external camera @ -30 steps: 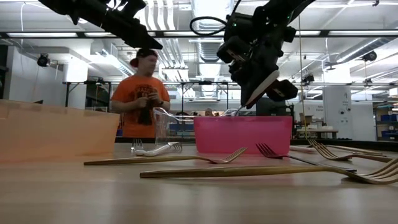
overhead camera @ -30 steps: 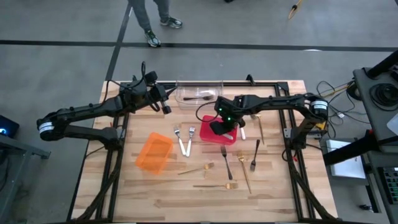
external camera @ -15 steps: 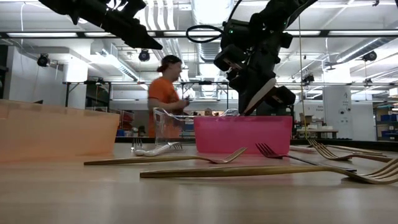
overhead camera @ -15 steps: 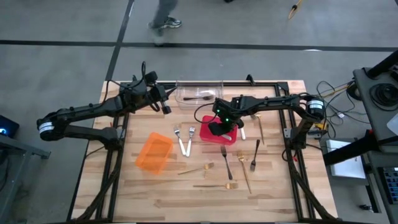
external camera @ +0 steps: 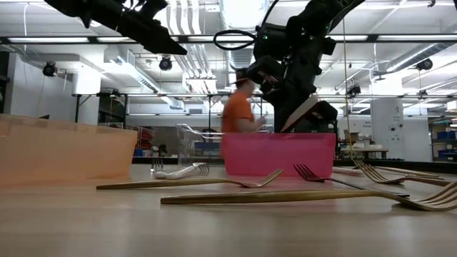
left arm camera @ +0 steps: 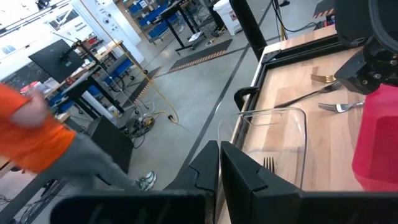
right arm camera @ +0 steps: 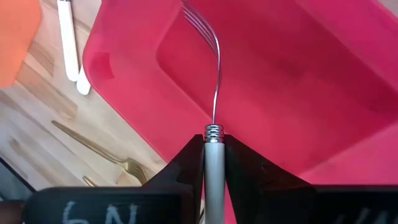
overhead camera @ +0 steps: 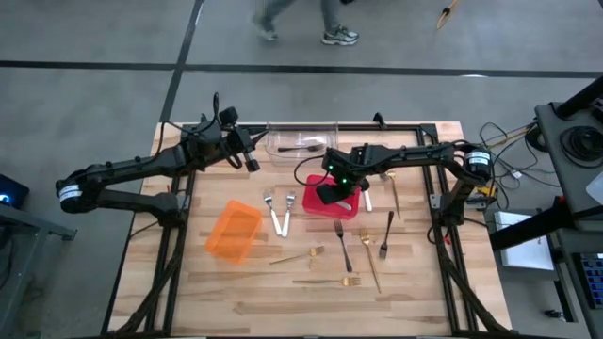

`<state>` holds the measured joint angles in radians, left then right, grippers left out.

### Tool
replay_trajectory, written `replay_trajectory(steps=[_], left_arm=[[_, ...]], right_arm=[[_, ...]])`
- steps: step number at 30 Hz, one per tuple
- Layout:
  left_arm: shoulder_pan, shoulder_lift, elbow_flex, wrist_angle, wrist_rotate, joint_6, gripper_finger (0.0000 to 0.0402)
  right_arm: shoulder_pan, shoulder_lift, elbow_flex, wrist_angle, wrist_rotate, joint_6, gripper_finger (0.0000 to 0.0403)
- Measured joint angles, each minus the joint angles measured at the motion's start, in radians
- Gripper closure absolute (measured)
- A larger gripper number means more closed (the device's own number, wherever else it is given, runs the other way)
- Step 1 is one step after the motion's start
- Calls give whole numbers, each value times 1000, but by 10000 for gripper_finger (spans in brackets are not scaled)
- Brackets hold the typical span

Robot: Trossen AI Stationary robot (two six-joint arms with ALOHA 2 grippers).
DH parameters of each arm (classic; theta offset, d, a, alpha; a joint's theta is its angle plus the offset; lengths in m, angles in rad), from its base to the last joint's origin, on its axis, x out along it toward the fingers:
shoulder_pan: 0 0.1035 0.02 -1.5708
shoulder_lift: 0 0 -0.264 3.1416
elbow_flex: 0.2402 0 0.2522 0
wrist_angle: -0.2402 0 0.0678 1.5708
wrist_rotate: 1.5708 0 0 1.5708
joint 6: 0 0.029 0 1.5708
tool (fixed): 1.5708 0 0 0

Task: Sort silverware by color (type)
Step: Put the white fork into the red bin

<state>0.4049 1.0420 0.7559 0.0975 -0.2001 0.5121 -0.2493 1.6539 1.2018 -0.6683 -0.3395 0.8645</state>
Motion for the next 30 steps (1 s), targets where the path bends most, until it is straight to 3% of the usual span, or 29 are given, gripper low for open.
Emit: replay_trajectory(steps=[30], left_arm=[[0, 0, 0, 0, 0, 3, 402]], right_arm=[[2, 5, 0, -3, 34, -27, 346]])
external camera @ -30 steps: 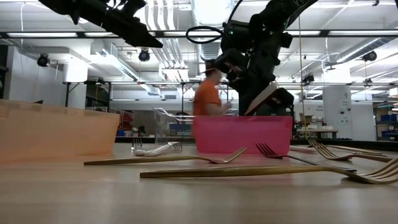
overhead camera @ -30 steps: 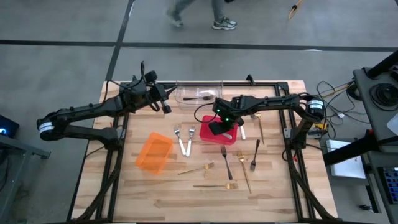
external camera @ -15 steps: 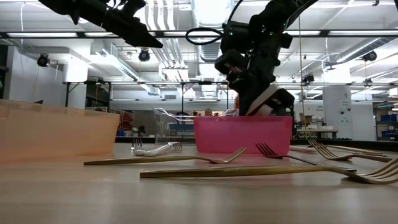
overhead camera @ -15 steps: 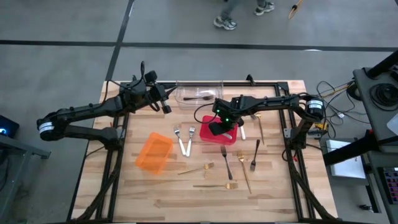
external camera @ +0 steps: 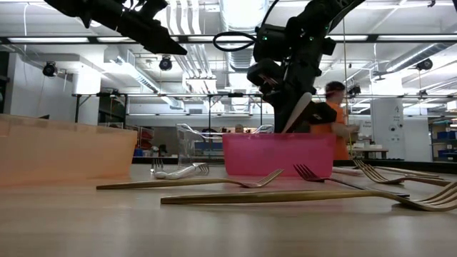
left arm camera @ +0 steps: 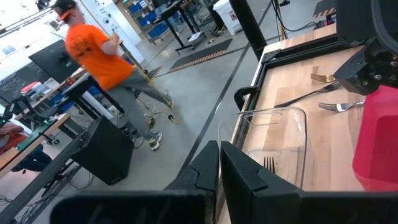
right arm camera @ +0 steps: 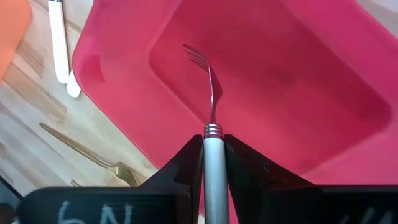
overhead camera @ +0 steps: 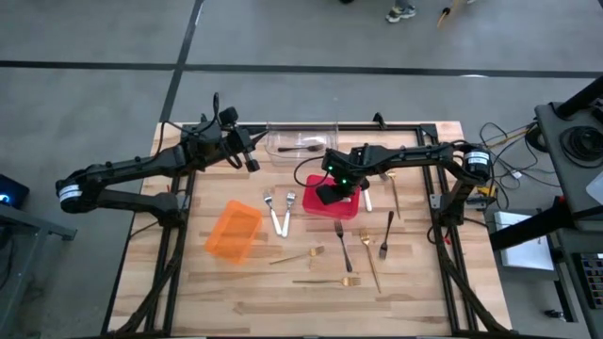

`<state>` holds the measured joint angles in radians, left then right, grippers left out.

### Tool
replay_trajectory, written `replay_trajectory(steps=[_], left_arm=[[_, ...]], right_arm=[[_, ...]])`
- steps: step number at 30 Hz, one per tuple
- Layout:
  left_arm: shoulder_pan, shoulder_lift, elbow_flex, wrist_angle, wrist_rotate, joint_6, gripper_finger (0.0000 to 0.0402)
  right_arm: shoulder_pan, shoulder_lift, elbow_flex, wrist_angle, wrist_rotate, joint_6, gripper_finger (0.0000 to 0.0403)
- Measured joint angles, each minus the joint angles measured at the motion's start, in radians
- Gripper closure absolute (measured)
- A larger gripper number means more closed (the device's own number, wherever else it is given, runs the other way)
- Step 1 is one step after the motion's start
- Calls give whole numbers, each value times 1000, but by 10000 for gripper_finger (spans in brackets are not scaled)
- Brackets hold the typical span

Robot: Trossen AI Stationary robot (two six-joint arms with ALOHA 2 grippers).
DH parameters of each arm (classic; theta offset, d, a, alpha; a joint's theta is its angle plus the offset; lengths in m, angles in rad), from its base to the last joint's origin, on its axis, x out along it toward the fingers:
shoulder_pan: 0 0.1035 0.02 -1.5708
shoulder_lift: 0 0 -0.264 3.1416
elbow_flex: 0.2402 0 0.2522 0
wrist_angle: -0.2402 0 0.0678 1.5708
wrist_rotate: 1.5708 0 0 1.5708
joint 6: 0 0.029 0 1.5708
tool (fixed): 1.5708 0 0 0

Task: Sort silverware by color (type)
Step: Put the white fork into the red bin

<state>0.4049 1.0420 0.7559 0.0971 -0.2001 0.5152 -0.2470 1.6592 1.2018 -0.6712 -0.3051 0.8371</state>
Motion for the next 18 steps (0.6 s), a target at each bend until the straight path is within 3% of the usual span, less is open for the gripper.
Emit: replay_trajectory(steps=[18], left_arm=[[0, 0, 0, 0, 0, 0, 402]], right_arm=[[0, 0, 0, 1, 18, 6, 337]])
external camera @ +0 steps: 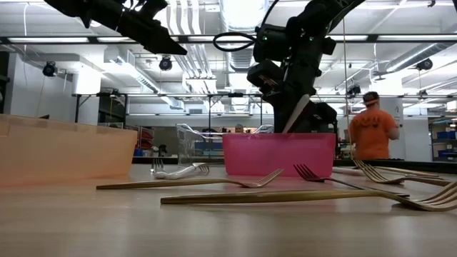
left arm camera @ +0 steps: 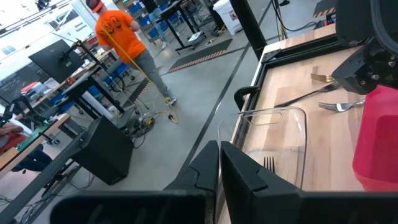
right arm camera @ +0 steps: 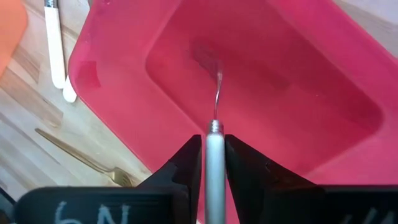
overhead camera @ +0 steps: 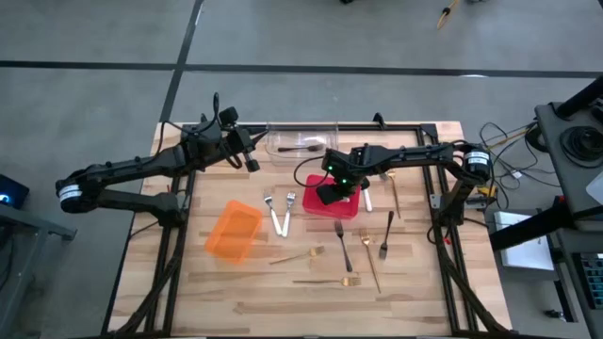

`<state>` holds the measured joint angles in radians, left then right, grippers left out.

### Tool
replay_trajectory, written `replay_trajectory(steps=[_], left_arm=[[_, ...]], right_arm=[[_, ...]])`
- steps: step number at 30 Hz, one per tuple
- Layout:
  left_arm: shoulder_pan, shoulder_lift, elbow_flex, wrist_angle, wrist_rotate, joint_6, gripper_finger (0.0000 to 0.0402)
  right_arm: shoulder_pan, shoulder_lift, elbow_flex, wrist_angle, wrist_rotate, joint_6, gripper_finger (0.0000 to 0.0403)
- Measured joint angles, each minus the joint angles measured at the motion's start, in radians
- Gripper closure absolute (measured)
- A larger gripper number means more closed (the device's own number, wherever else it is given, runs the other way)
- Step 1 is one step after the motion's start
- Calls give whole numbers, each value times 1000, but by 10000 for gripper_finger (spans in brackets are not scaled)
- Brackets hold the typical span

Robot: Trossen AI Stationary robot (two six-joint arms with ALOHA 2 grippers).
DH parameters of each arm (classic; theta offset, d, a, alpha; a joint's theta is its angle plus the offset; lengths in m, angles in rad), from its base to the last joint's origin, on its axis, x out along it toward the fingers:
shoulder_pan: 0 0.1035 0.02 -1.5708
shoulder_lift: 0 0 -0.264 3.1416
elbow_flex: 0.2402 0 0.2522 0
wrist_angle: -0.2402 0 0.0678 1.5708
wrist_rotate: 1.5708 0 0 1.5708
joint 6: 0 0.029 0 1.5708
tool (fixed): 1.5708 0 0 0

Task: Sort silverware by color (type)
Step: Put the white fork into the red bin

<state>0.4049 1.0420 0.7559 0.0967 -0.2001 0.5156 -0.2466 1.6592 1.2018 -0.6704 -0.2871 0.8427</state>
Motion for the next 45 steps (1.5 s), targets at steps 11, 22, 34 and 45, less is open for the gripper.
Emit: replay_trajectory(steps=[11, 22, 34, 45], left_arm=[[0, 0, 0, 0, 0, 0, 402], [0, 0, 0, -1, 0, 0, 402], [0, 0, 0, -80, 1, -157, 402], [0, 34, -2, -140, 1, -331, 402]], right_arm=[[0, 0, 0, 1, 1, -2, 270], [9, 0, 61, -5, 0, -199, 260], [101, -88, 74, 7, 173, -699, 286], [91, -253, -129, 487, 290, -1029, 289]])
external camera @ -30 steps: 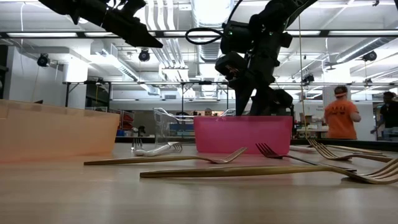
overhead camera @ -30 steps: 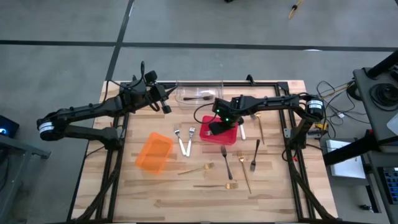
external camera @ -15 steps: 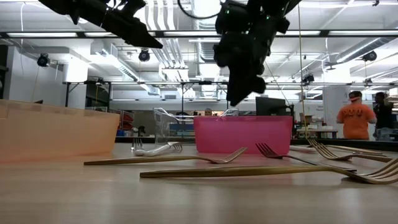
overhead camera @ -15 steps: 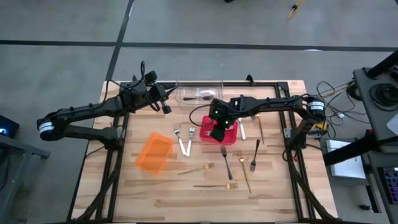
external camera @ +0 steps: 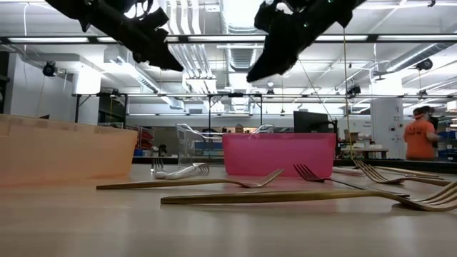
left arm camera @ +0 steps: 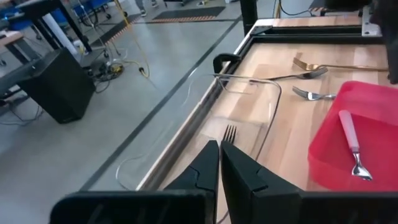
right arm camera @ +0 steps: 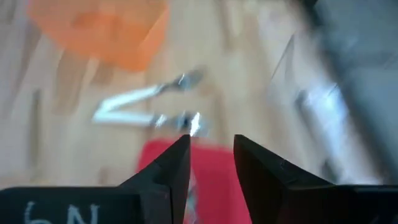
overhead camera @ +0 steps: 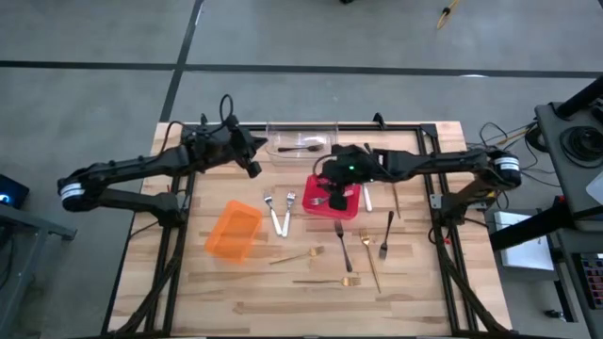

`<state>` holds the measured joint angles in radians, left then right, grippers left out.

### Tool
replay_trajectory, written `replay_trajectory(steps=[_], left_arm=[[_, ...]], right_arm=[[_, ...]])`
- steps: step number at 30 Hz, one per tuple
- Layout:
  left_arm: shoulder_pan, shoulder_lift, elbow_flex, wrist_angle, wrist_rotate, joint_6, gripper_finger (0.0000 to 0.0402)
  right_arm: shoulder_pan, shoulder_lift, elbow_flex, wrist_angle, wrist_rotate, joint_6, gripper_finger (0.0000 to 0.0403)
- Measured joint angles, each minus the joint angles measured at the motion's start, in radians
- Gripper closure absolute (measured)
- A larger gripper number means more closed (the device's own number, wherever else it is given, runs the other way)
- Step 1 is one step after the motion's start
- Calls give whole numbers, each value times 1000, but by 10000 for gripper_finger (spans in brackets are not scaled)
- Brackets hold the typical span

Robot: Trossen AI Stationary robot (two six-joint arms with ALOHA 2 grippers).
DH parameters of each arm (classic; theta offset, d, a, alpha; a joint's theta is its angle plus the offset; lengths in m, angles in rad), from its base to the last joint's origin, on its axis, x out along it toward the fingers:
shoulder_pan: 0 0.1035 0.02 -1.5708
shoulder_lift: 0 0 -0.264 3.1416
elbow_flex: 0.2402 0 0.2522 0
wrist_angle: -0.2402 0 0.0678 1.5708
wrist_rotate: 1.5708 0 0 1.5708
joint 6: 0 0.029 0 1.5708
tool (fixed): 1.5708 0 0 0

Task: Sort silverware by color (type)
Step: Put the white fork into the red bin

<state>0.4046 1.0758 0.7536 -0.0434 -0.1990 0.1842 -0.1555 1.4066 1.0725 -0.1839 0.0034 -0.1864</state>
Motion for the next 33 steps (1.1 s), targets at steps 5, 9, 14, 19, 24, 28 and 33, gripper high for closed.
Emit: replay_trajectory(steps=[5, 9, 14, 19, 24, 28, 33], left_arm=[[0, 42, 0, 74, 0, -65, 402], [0, 86, -1, 124, 0, -112, 402], [0, 150, -2, 238, 31, -143, 402], [-5, 240, 57, 342, 56, -159, 402], [-21, 358, 180, 316, 60, -157, 402], [-40, 449, 285, 209, 60, -102, 402], [-44, 537, 385, 31, 58, -38, 402]], right_arm=[[-25, -57, -78, 119, 77, -135, 289], [-50, -135, -156, 114, 76, -145, 289], [-80, -243, -285, 192, 75, -175, 289], [-114, -339, -377, 321, 74, -254, 289], [-135, -410, -431, 316, 73, -256, 289], [-153, -440, -467, 328, 64, -282, 289], [-191, -441, -489, 355, 15, -282, 289]])
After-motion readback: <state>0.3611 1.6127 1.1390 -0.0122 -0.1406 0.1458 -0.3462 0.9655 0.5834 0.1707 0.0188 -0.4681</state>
